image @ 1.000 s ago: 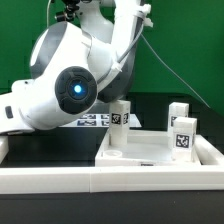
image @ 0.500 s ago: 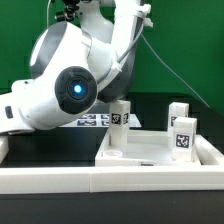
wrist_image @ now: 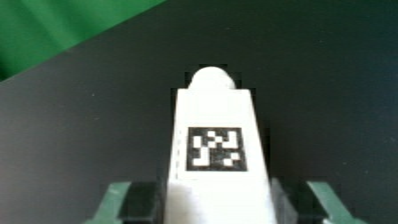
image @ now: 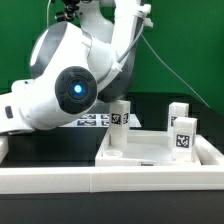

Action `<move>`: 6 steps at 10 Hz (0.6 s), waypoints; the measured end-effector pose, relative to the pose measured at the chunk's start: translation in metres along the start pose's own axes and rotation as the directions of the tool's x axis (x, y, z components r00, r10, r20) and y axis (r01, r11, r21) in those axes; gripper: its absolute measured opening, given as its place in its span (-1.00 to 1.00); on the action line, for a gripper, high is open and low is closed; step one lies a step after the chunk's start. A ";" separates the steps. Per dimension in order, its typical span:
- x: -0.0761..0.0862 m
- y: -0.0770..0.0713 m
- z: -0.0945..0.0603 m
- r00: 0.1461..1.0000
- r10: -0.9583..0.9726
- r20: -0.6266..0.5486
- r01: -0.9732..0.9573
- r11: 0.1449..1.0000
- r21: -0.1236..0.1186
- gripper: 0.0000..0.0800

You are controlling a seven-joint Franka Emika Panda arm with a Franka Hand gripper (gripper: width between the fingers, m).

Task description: Assemble square table

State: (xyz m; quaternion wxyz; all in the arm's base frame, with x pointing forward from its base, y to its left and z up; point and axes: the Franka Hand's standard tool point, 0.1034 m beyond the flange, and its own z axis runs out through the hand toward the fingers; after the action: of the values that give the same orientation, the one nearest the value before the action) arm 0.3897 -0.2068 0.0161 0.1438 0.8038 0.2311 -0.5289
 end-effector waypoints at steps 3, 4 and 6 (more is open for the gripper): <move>-0.009 -0.002 -0.018 1.000 0.004 -0.019 -0.005 1.000 -0.004 -0.28; -0.016 -0.004 -0.028 1.000 0.007 -0.024 -0.007 1.000 -0.004 -0.28; -0.026 -0.002 -0.047 0.997 0.011 -0.079 -0.012 1.000 -0.011 -0.28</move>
Offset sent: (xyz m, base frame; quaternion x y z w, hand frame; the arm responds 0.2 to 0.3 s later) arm 0.0119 0.0194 0.0496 0.0091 -0.0289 0.0192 0.9994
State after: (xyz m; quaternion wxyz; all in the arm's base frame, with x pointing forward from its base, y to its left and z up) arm 0.4167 -0.1885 0.0586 0.1425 0.8245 0.2350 -0.4946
